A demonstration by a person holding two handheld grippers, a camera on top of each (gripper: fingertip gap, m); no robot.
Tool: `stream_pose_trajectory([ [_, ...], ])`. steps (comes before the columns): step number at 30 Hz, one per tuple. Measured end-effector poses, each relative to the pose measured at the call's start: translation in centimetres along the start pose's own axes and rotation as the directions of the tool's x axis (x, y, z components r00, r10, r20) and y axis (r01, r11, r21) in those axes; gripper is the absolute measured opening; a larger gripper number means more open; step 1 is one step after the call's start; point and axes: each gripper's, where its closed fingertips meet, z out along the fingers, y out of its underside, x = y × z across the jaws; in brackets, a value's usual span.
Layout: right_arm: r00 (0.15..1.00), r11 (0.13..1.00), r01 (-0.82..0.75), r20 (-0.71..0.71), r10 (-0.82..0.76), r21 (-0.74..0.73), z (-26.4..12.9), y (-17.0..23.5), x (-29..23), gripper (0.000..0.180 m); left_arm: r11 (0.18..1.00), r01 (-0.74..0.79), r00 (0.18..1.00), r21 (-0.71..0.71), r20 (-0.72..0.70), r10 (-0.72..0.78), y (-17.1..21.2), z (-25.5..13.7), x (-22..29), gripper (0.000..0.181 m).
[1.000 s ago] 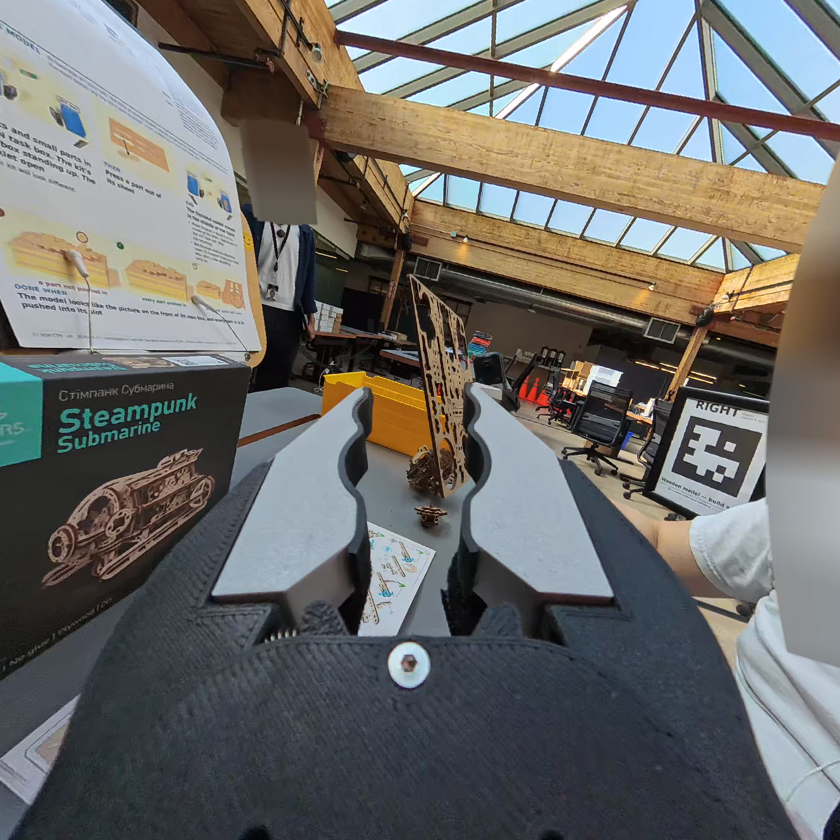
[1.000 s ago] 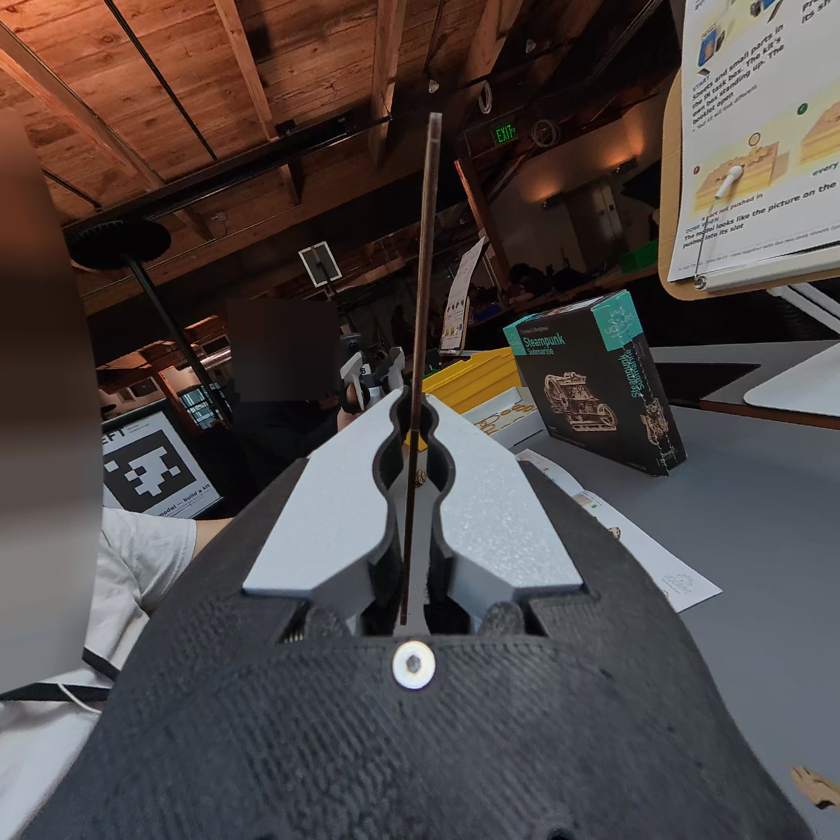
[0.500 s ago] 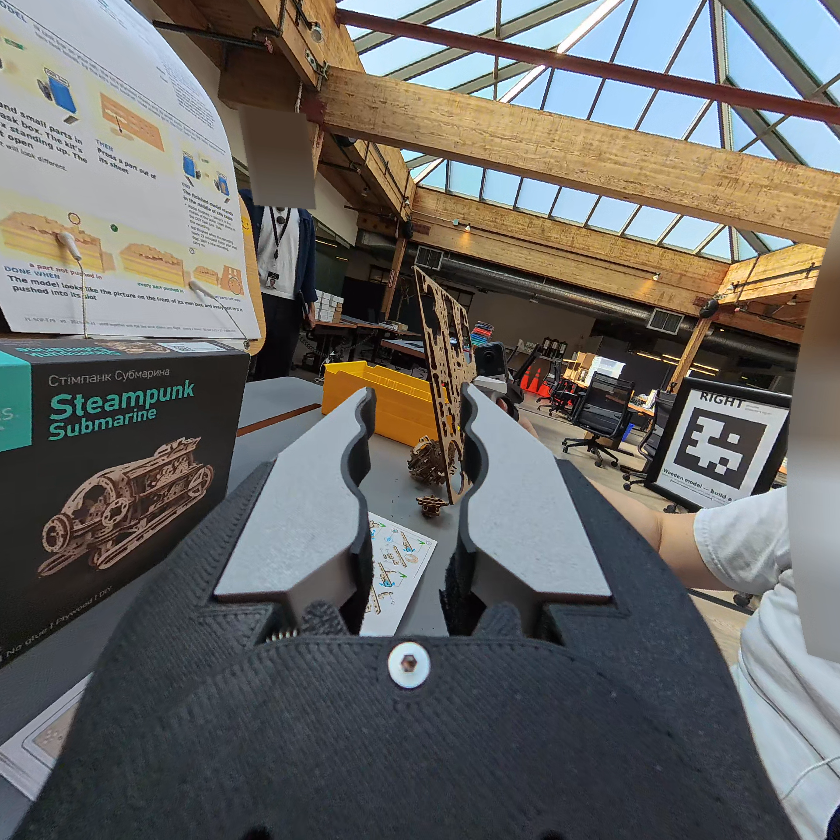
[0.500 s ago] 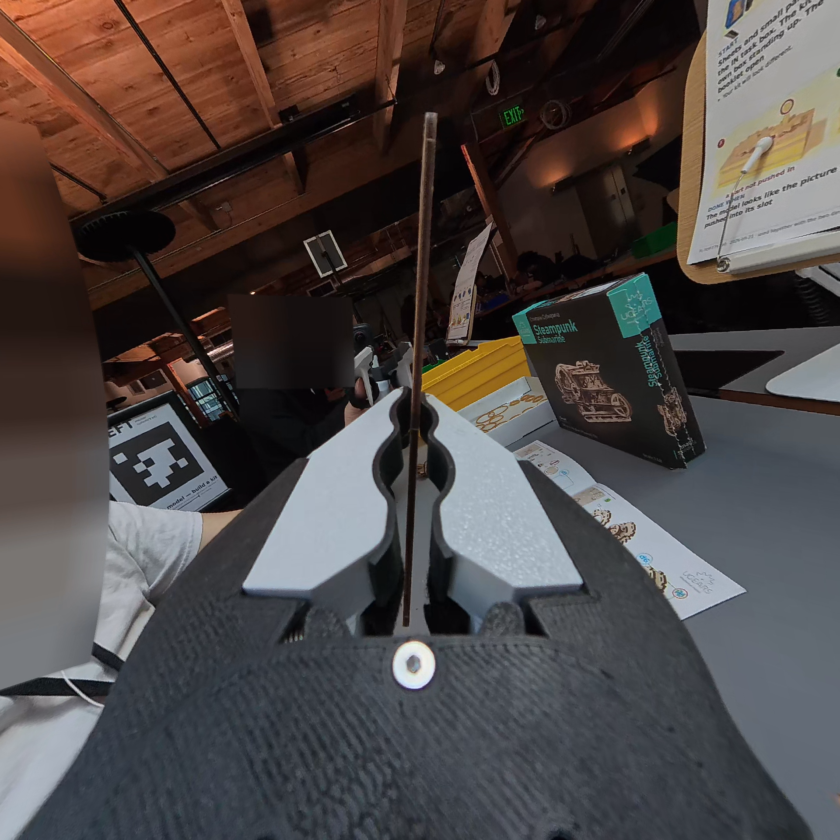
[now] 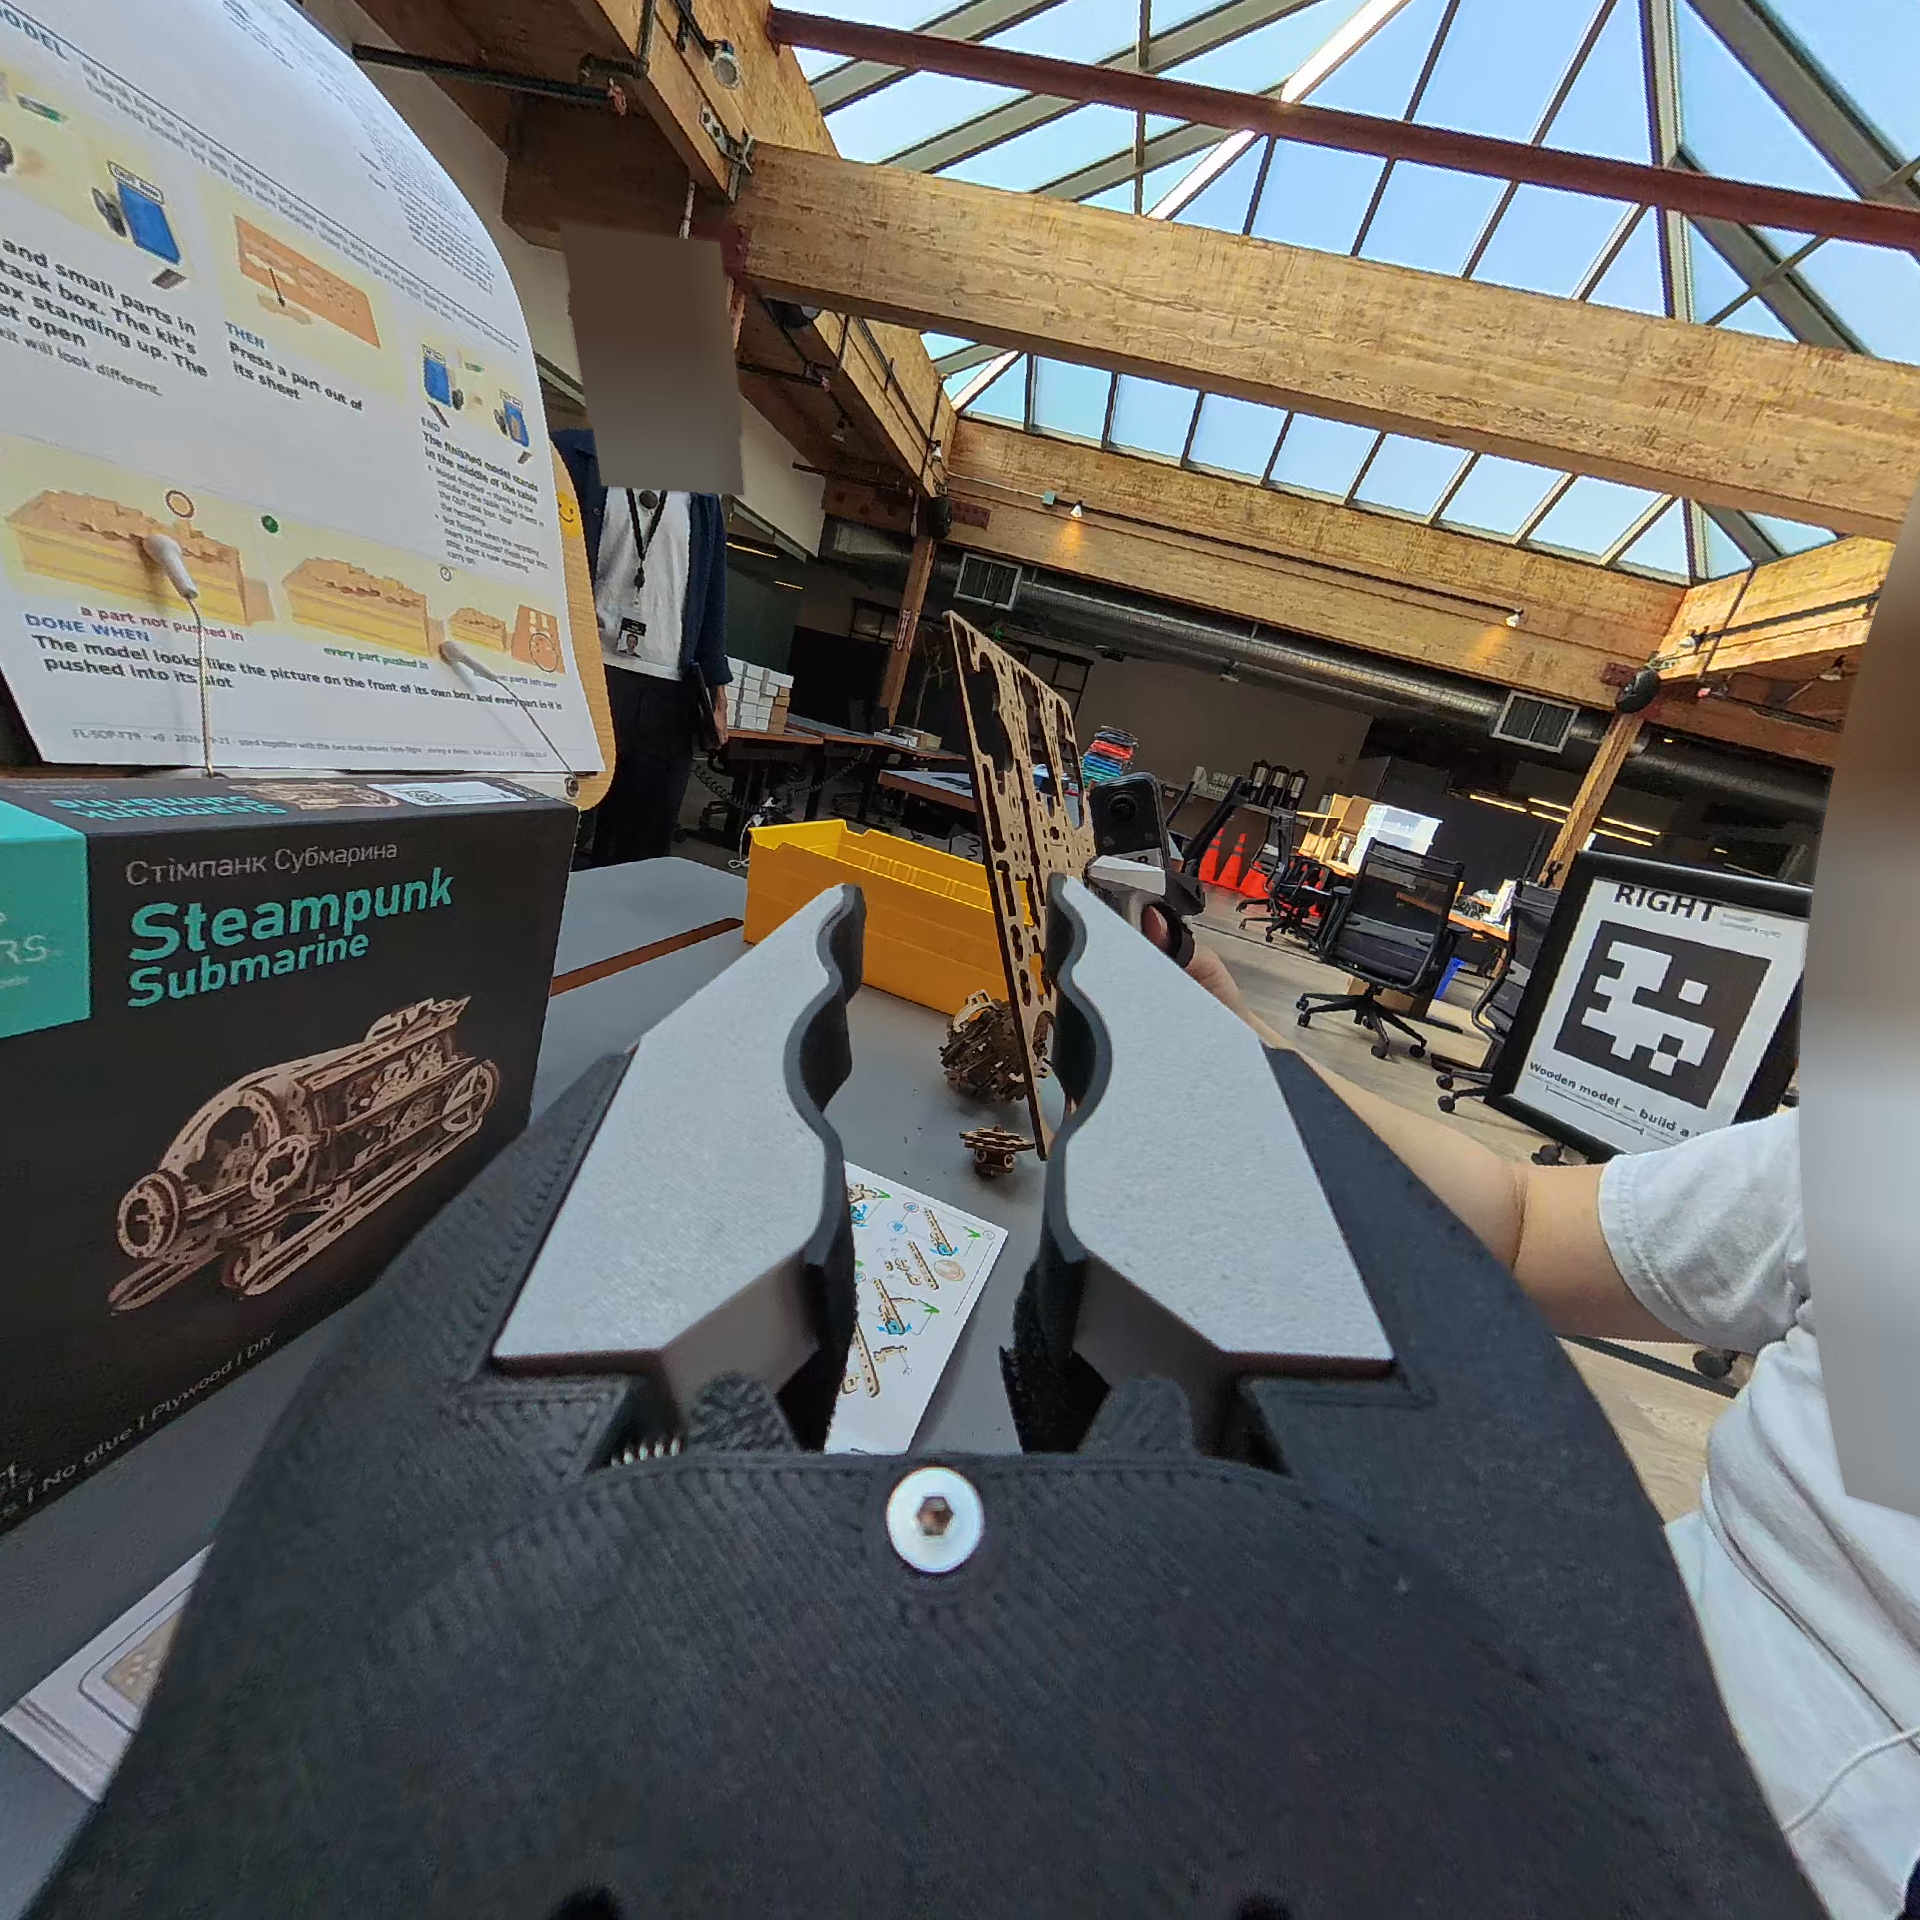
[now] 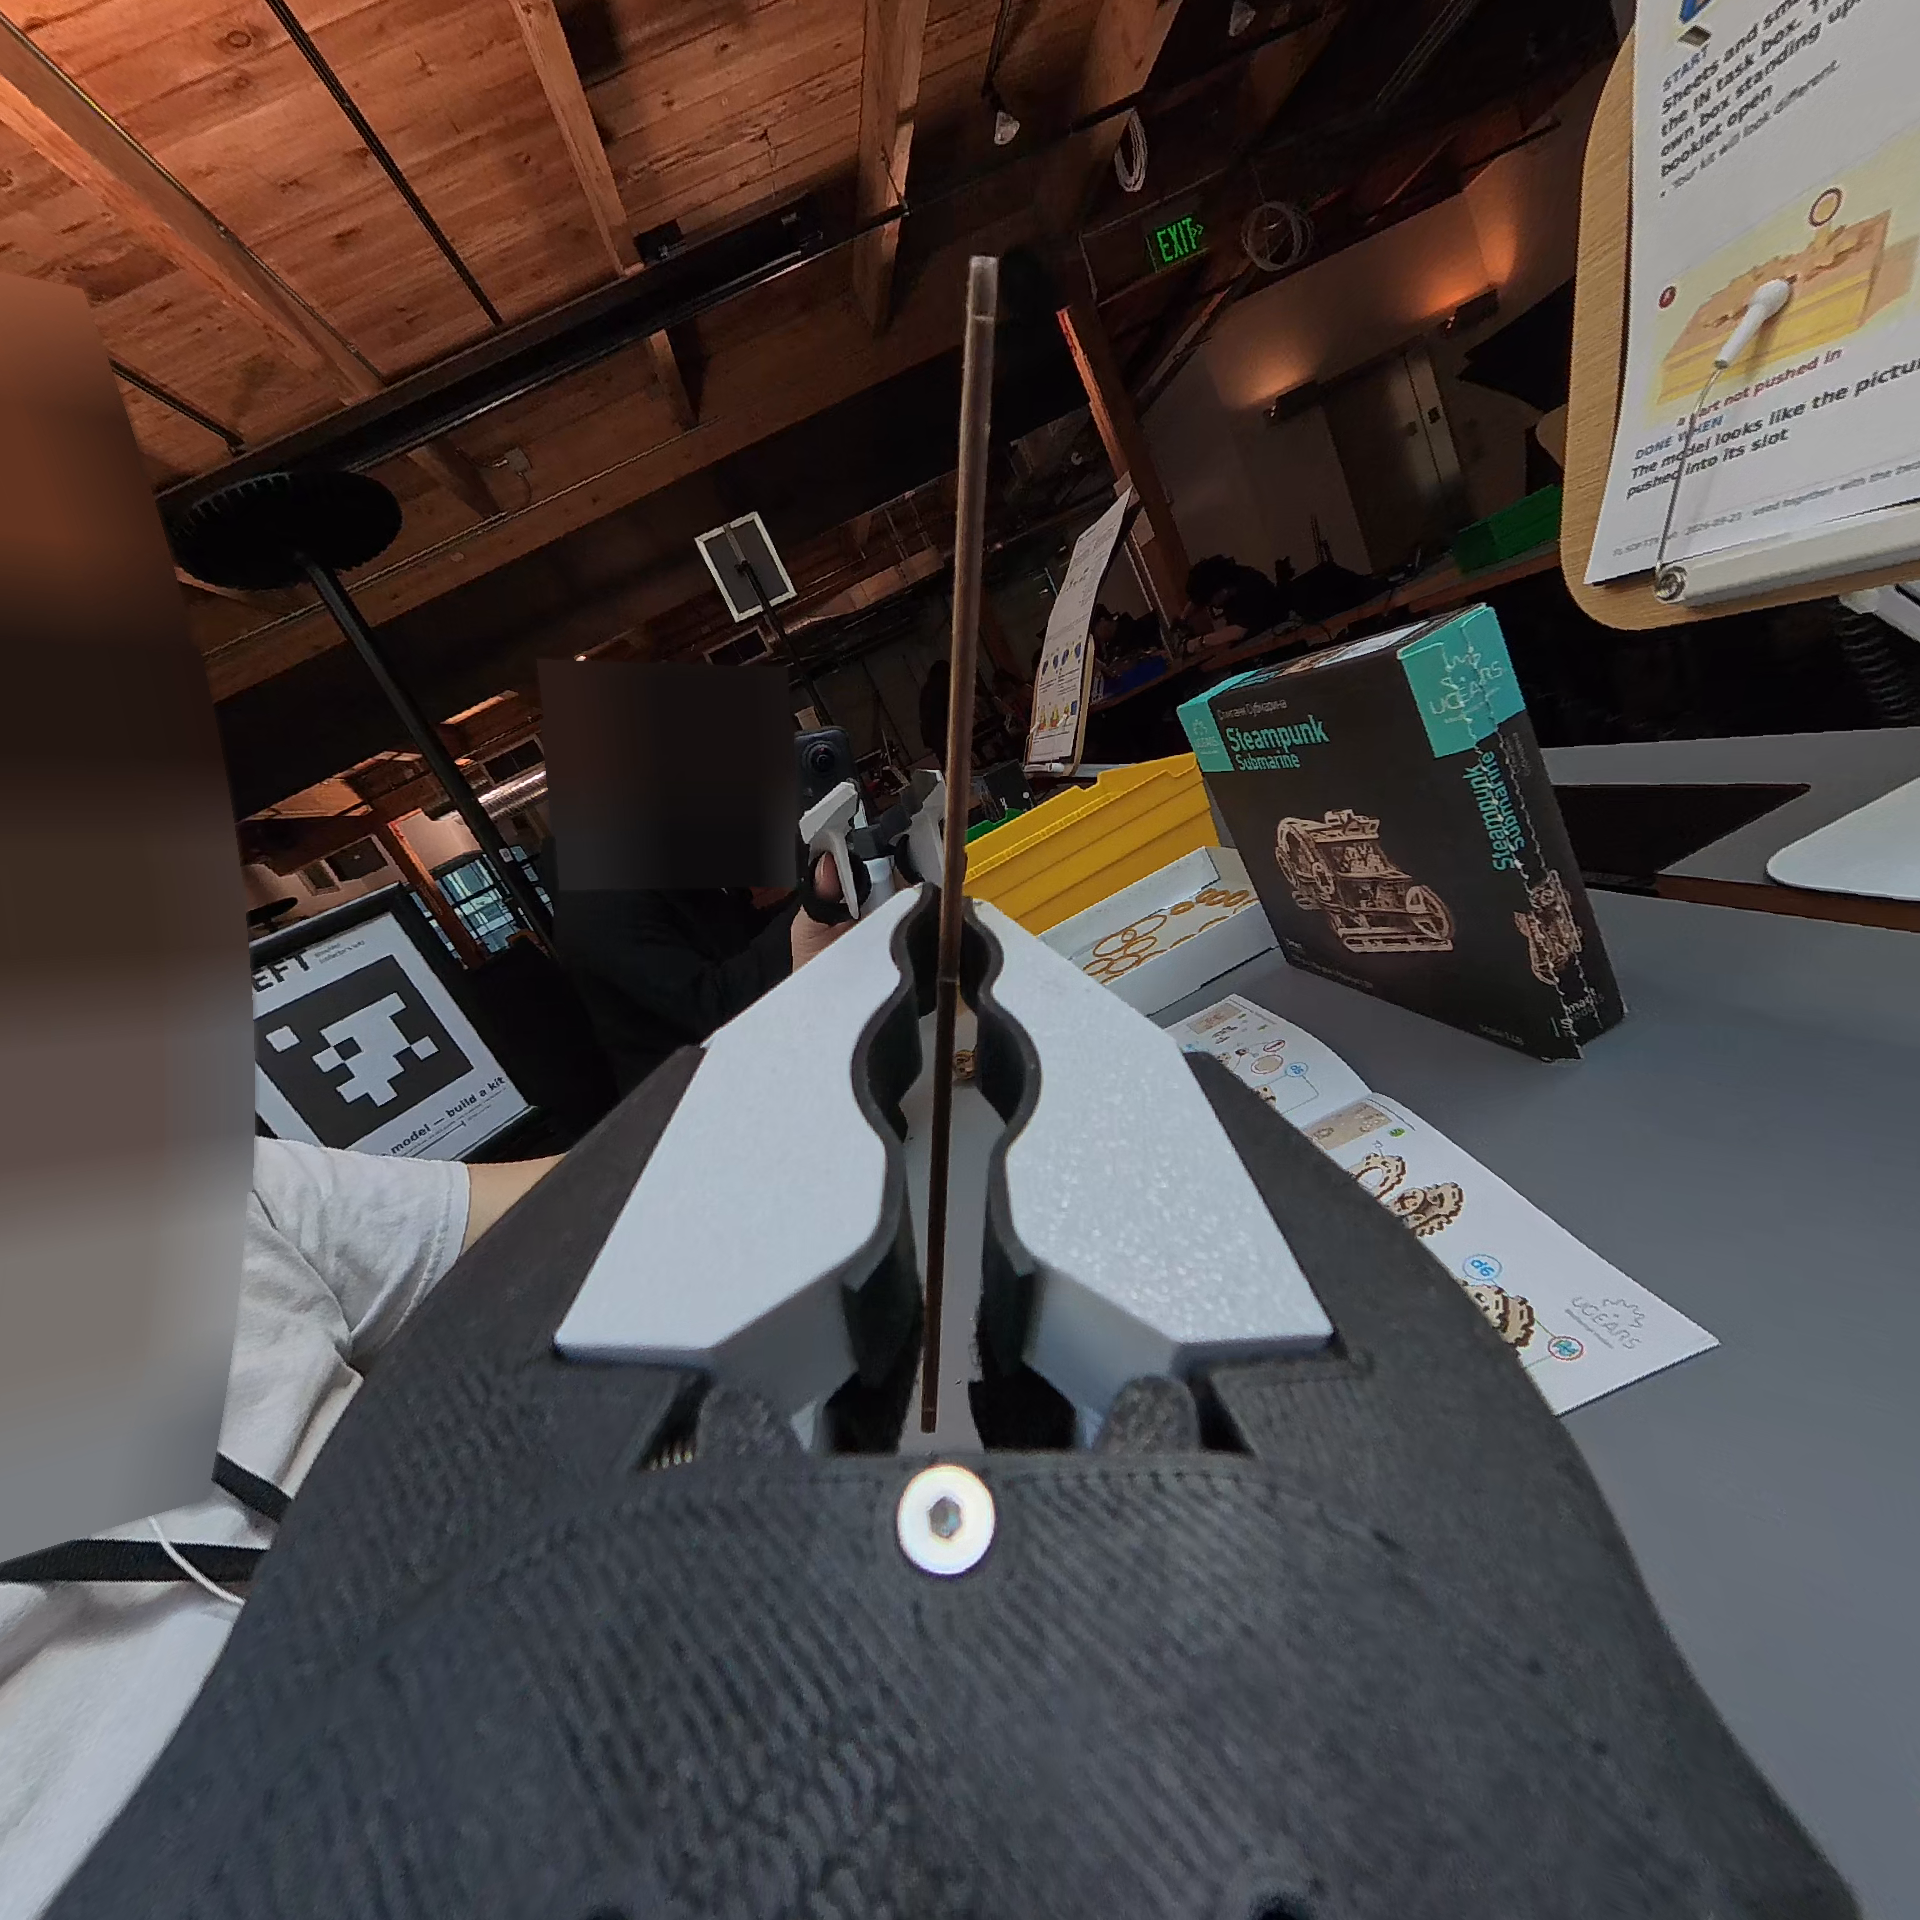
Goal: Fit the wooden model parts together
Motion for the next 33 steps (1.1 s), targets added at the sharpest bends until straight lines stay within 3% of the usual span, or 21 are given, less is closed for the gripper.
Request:
stream_pose_trajectory([
  [25,1.000,0.999,-0.005,-0.008,0.005,-0.044,0.6,1.0,0.1,0.000,1.000,-0.002,1.000,-0.014,0.015,0.003,0.4,0.1,-0.3,0.033],
  [30,0.998,0.992,-0.055,-0.017,0.054,-0.113,1.8,3.0,0.1,0.000,0.988,-0.017,0.998,-0.154,0.062,0.027,3.8,2.3,-0.5,0.055],
  [33,0.998,0.985,-0.067,-0.007,0.067,-0.161,2.7,4.4,-0.3,0.000,0.985,0.064,0.998,-0.159,0.017,-0.062,5.3,4.2,1.1,0.065],
])
